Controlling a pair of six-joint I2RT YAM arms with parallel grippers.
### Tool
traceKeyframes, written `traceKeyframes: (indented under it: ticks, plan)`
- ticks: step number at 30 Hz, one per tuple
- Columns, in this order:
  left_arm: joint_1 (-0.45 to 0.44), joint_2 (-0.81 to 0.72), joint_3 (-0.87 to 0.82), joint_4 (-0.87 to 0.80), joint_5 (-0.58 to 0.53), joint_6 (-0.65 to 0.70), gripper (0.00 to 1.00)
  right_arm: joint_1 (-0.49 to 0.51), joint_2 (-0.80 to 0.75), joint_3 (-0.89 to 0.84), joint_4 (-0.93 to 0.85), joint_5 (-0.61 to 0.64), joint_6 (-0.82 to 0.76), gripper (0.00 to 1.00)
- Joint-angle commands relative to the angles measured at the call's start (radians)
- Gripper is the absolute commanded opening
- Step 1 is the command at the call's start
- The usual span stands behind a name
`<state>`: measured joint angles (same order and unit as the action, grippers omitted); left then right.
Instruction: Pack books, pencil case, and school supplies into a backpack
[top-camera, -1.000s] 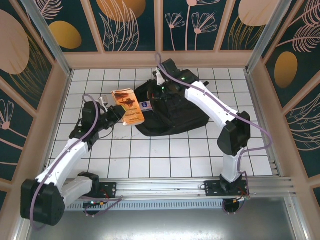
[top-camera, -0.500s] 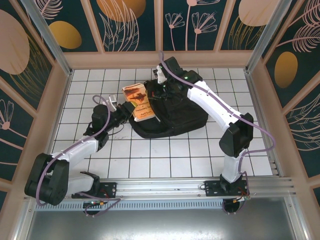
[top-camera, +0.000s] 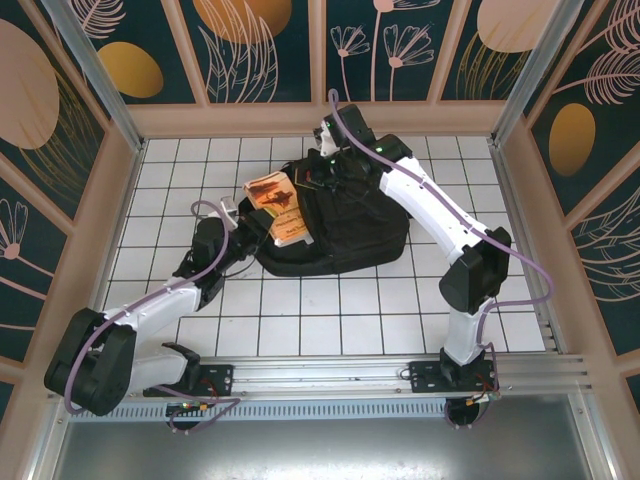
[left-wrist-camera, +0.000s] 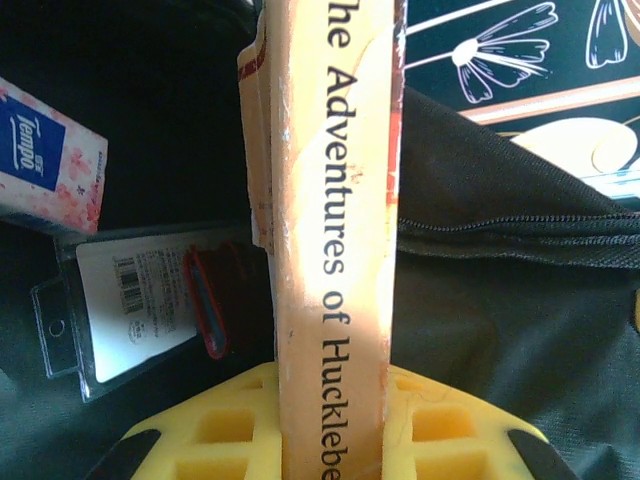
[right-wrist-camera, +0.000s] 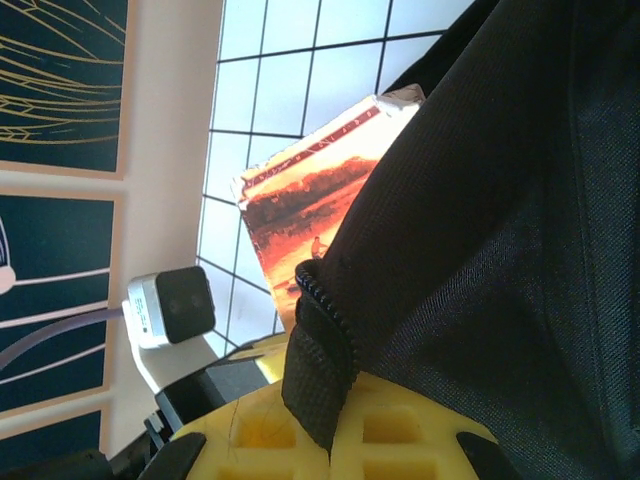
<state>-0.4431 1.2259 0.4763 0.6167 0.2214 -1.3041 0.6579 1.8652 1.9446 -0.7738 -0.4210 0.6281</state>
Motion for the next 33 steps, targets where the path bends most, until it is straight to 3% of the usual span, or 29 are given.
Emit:
traceKeyframes:
  ticks: [1,7,11,26,33]
  plan:
    - [-0.022,0.005,-0.004,0.03,-0.036,-0.015,0.0,-0.007,-0.014,0.062,0.07,-0.026,0.028,0.0]
    - [-0.025,-0.051,0.0,-0.127,-0.164,0.003,0.0,-0.01,-0.013,0.069,0.059,0.018,0.034,0.0]
    - [-0.026,-0.036,-0.001,-0.115,-0.155,-0.006,0.0,-0.006,-0.02,0.058,0.074,0.003,0.044,0.0]
    - [-0.083,0.287,0.059,0.289,-0.009,-0.014,0.0,0.053,0.025,0.086,0.094,-0.038,0.044,0.0]
    - [-0.082,0.479,0.106,0.607,0.094,-0.033,0.0,0.079,0.023,0.086,0.092,-0.039,0.045,0.0]
